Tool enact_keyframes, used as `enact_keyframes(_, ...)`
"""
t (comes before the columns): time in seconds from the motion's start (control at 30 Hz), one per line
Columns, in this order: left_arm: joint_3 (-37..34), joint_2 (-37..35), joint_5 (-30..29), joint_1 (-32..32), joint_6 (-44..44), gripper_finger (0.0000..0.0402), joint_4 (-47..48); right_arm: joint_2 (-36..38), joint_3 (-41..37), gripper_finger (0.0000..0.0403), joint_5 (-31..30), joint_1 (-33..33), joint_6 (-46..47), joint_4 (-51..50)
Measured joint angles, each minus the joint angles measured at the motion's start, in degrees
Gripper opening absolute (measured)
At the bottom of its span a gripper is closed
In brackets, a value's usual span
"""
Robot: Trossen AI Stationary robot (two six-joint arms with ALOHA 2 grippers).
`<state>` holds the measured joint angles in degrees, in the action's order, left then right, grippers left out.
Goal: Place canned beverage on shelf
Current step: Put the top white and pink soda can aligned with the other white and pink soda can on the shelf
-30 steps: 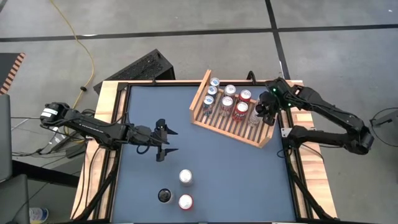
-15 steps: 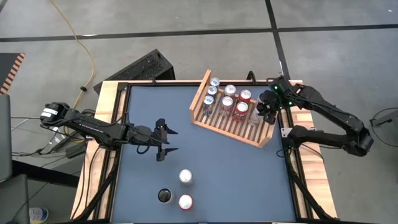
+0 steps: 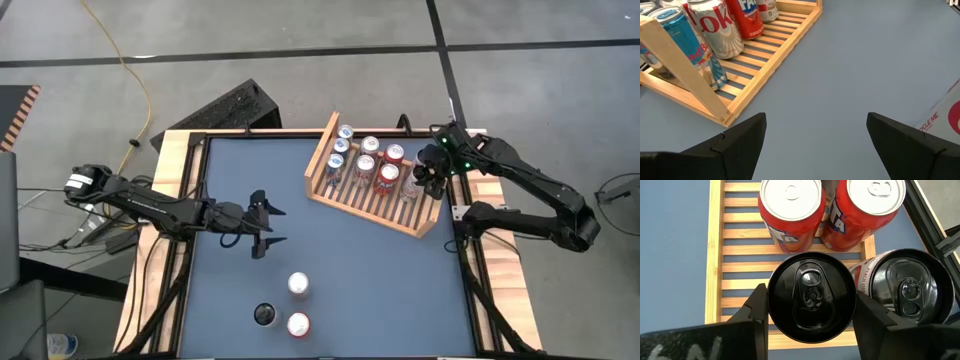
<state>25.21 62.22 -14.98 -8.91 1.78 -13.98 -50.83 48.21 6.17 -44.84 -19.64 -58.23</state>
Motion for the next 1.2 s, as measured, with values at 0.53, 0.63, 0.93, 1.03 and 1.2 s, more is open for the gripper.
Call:
enact_keyframes(0.53, 0.00, 0.00, -0.61, 0.00, 0.39, 0.0334, 0.00, -0.10, 0.05, 0.0274, -3.72, 0.84, 5.77, -3.89)
enact_keyframes(0.63, 0.01, 0.00, -0.73, 0.00, 0.39, 0.0334, 0.01, -0.11, 1.70, 0.0275, -3.52, 1.80, 7.39, -4.98)
enact_keyframes(0.93, 0.00, 0.01, -0.71, -0.01, 0.50, 0.0334, 0.09, -0.06, 10.46, 0.0276, -3.94, 4.09, 11.04, -9.48)
enact_keyframes(1.03, 0.00, 0.00, -0.70, -0.02, 0.50, 0.0334, 0.10, 0.15, 12.33, 0.0276, -4.33, 5.79, 12.54, -8.92)
enact_keyframes(1.2, 0.00, 0.00, -1.57, -0.02, 0.62, 0.0334, 0.11, -0.48, 12.64, 0.0271, -9.25, 12.59, 15.04, -6.43)
